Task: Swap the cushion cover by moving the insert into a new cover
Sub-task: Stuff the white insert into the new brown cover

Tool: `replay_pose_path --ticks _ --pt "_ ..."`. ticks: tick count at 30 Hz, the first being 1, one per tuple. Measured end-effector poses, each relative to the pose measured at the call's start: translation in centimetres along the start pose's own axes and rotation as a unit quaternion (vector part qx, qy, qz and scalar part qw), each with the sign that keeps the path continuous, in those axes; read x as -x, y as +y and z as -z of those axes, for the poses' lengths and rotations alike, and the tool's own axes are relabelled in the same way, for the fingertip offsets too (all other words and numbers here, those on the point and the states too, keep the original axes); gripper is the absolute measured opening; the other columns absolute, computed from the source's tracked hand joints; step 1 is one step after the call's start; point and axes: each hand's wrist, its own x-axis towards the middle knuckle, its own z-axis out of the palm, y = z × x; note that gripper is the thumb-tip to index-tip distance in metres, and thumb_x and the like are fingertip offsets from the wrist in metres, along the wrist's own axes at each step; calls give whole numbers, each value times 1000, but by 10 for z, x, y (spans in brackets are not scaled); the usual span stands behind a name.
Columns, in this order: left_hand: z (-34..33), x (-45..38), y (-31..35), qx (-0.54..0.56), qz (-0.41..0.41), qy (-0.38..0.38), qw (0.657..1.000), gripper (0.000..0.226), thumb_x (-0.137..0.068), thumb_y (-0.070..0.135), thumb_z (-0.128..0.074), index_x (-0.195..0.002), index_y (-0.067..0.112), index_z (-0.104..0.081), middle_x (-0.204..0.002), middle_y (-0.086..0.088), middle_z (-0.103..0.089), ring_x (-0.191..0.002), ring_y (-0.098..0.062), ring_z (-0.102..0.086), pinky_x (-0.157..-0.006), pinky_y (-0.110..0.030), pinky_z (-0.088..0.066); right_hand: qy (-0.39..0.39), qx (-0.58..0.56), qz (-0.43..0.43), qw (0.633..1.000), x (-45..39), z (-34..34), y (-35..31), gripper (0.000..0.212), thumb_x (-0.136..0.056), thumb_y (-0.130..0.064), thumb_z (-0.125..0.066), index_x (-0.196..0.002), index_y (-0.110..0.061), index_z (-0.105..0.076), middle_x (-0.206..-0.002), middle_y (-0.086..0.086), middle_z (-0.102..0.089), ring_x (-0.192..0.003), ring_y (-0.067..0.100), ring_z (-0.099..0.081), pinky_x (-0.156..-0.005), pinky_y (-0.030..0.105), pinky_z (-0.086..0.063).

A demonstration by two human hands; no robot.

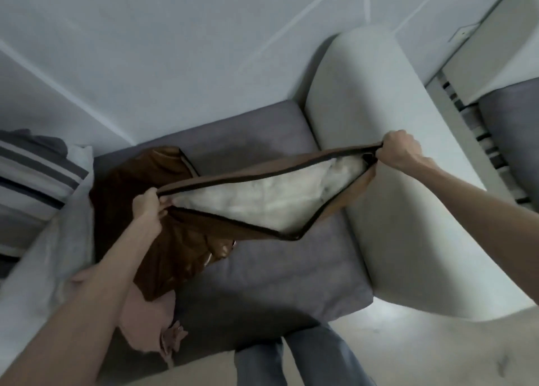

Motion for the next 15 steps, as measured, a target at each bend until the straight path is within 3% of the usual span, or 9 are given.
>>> replay_pose_path --ticks 4,5,7,9,11,13,15 --pt "16 3 36 72 -106 -15 992 31 -94 38 -45 -85 11 -55 -42 4 -57 -41 -9 -59 -44 -21 -41 179 -59 33 981 -19 32 -4 32 -70 -5 -46 -95 2 -65 -90 31 -63 -81 47 -60 -67 41 -46" --pt "24 8 32 66 -135 -35 988 33 -94 41 -45 -81 12 -55 -45 2 -56 -44 -12 -59 -43 -22 -41 185 -36 42 981 -16 31 4 31 -70 -5 -46 -94 2 -64 -86 31 -63 -78 47 -59 -64 40 -44" --pt "27 15 14 42 -140 -59 987 36 -96 41 -45 -89 7 -58 -57 -5 -56 -46 -11 -60 -44 -20 -41 110 31 73 991 -7 19 13 24 -75 -3 -51 -94 4 -63 -90 33 -62 -81 48 -60 -66 41 -44" --pt "22 22 -12 35 -61 -61 996 39 -99 38 -45 -110 4 -58 -69 -6 -56 -52 -9 -60 -53 -23 -43 31 49 81 995 0 -1 16 22 -79 -5 -53 -93 8 -63 -95 34 -62 -87 48 -60 -71 42 -47" --pt "27 20 -59 62 9 -41 997 48 -98 41 -47 -123 1 -56 -79 -6 -61 -65 -14 -60 -63 -27 -47 43 30 88 995 12 -40 30 25 -78 -10 -51 -91 8 -63 -89 34 -63 -82 48 -61 -66 41 -45" --pt "44 25 -119 -8 59 -39 997 58 -97 48 -46 -124 -3 -56 -90 -12 -65 -73 -18 -63 -66 -28 -51 19 64 93 993 39 -90 63 27 -80 -12 -52 -102 2 -60 -88 32 -65 -82 48 -62 -65 42 -45" --pt "66 45 -187 -149 173 -91 969 54 -98 51 -42 -122 5 -54 -98 -12 -66 -77 -17 -62 -62 -31 -50 -151 177 86 969 76 -140 96 29 -89 -16 -48 -116 -9 -56 -109 22 -65 -101 40 -63 -79 42 -50"
